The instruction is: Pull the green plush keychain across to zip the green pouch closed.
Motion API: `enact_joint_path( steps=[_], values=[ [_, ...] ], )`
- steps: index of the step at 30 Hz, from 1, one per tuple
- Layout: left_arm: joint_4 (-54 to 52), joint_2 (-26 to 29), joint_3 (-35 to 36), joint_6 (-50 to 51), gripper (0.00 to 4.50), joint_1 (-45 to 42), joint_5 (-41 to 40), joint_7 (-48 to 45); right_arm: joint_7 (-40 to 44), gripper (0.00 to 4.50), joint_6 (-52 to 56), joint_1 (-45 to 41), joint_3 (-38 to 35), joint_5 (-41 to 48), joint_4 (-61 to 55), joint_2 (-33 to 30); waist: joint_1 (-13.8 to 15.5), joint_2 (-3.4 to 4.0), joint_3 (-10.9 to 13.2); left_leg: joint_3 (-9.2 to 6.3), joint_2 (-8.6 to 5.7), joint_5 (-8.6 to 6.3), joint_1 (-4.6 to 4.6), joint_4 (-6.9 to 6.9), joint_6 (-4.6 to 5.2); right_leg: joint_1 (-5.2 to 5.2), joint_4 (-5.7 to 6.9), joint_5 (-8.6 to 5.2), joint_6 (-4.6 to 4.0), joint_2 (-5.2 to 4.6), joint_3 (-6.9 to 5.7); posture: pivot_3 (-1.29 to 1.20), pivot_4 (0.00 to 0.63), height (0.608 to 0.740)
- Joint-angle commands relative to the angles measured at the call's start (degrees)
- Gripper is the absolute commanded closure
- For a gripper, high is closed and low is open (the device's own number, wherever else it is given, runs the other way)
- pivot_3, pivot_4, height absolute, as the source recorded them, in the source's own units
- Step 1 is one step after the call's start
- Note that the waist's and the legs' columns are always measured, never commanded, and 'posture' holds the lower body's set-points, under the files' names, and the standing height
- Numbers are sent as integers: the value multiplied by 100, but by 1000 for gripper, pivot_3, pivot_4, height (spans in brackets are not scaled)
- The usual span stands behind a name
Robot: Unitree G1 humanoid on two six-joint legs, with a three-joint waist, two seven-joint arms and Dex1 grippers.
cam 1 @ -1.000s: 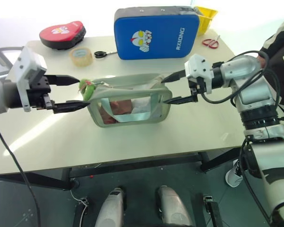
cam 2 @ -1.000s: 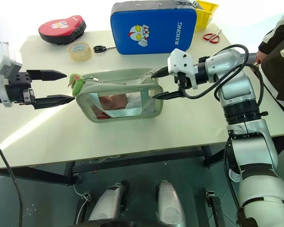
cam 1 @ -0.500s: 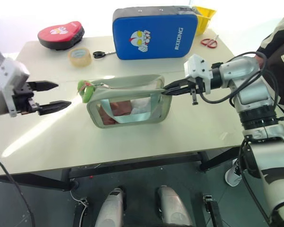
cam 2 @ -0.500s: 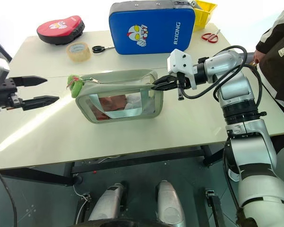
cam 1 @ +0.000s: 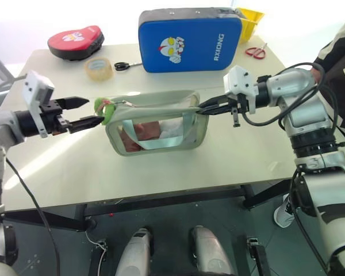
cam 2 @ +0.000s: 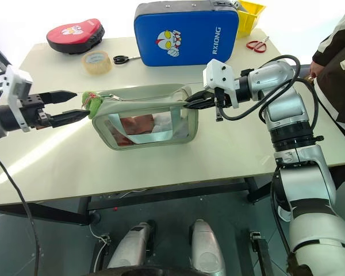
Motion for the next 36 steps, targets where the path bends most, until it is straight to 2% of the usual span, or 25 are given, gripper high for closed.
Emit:
enact_joint_path(
  steps=[1, 3, 6, 10, 11, 12, 14, 27, 28, 29, 34, 36],
  values=[
    [-136, 23, -23, 7, 0, -132, -24, -65, -13, 4425, -8, -88, -101, 34, -122, -33, 2, 0, 0, 0, 0, 0, 0, 0, 0, 0, 0, 0, 0, 0, 0, 0, 150, 740],
    [-117, -1, -49, -18, 0, -134, 0, -61, -19, 4425, 15, -79, -105, 39, -154, -35, 4, 0, 0, 0, 0, 0, 0, 0, 0, 0, 0, 0, 0, 0, 0, 0, 150, 740],
    [-77, -69, -77, -38, 828, -215, 15, -7, -28, 4500, 11, -76, -107, 34, -147, -36, 8, 0, 0, 0, 0, 0, 0, 0, 0, 0, 0, 0, 0, 0, 0, 0, 150, 740],
    [-45, -116, -99, -40, 2947, -295, 25, -4, -44, 4500, -5, -95, -107, 23, -117, -33, 8, 0, 0, 0, 0, 0, 0, 1, 0, 1, 0, 0, 0, 0, 0, 0, 150, 740],
    [-40, -120, -98, -42, 3272, -303, 24, -4, -49, 4500, -1, -92, -109, 23, -129, -34, 7, 0, 0, 0, 0, 0, 0, 1, 0, 1, 0, 0, 0, 0, 0, 0, 150, 740],
    [-20, -120, -107, -59, 3821, -318, 40, -4, -51, 4500, 2, -92, -110, 24, -133, -35, 6, 0, 0, 0, 0, 0, 0, 1, 0, 1, 0, 0, 0, 0, 0, 0, 150, 740],
    [34, -118, -108, -84, 4458, -358, 63, 1, -53, 4500, -3, -88, -113, 20, -136, -41, 8, 0, 0, 0, 0, 0, 0, 1, 0, 1, 0, 0, 0, 0, 0, 0, 150, 740],
    [264, -62, -4, -202, 4458, -591, 174, 70, -75, 4500, -46, -106, -116, -5, -84, -51, 7, 0, 0, 0, 0, 0, 0, 1, 0, 1, 0, 0, 0, 0, 0, 0, 150, 740],
    [261, -49, 13, -198, 3952, -586, 150, 31, -72, 4500, -50, -105, -116, -6, -84, -56, 7, 0, 0, 0, 0, 0, 0, 1, 0, 1, 0, 0, 0, 0, 0, 0, 150, 740],
    [286, -35, -14, -259, 3691, -579, 220, 43, -69, 4500, -51, -106, -114, -7, -84, -57, 7, 0, 0, 0, 0, 0, 0, 1, 0, 1, 0, 0, 0, 0, 0, 0, 150, 740],
    [434, -92, -191, -462, 1322, -663, 480, 103, -66, 4500, -53, -119, -107, -10, -77, -47, 8, 0, 0, 0, 0, 0, 0, 1, 0, 1, 0, 0, 0, 0, 0, 0, 150, 740],
    [470, -154, -260, -556, 1322, -708, 548, 91, -70, 4500, -64, -122, -101, -18, -70, -37, 9, 0, 0, 0, -1, 0, 0, 1, 0, 1, 0, 0, 0, 0, 0, 0, 150, 740]
  ],
)
